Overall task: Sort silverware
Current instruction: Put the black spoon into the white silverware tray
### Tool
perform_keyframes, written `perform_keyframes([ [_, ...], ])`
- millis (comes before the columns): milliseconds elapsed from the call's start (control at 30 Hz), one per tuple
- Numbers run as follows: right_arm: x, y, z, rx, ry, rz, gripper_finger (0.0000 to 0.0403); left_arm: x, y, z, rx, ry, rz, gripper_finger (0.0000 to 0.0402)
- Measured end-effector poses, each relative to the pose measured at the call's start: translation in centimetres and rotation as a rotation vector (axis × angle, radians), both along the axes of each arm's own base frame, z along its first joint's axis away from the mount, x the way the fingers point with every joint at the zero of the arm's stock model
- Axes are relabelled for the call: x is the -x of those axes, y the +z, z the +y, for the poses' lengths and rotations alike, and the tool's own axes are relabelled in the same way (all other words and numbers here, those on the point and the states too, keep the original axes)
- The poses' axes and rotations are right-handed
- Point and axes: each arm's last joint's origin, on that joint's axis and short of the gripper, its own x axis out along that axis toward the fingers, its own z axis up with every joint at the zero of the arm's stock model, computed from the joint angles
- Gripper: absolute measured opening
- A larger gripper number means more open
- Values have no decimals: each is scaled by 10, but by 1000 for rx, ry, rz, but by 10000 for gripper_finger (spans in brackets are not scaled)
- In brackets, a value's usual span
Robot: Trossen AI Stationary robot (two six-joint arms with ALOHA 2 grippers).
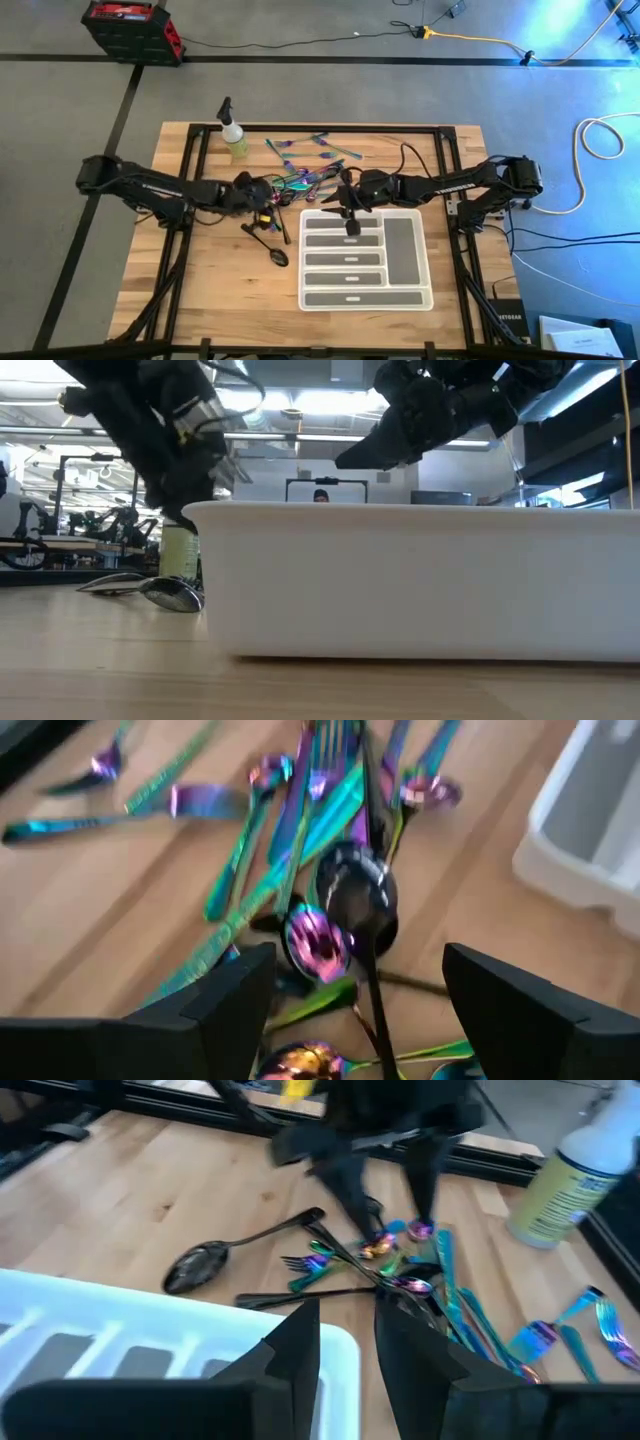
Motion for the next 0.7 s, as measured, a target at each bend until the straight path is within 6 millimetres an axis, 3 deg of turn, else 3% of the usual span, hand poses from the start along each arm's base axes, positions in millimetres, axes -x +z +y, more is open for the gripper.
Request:
perform_keyframes([
  [200, 0, 0, -2, 20, -81, 7, 82, -14, -24, -13, -133, -13, 62, 273],
  [433, 0, -1, -2, 20, -81, 7, 82, -16, -44, -23, -268, 73, 101, 273],
  [700, 0, 0, -3, 28, -90, 7, 82, -19, -58, -24, -265, 82, 130, 273],
])
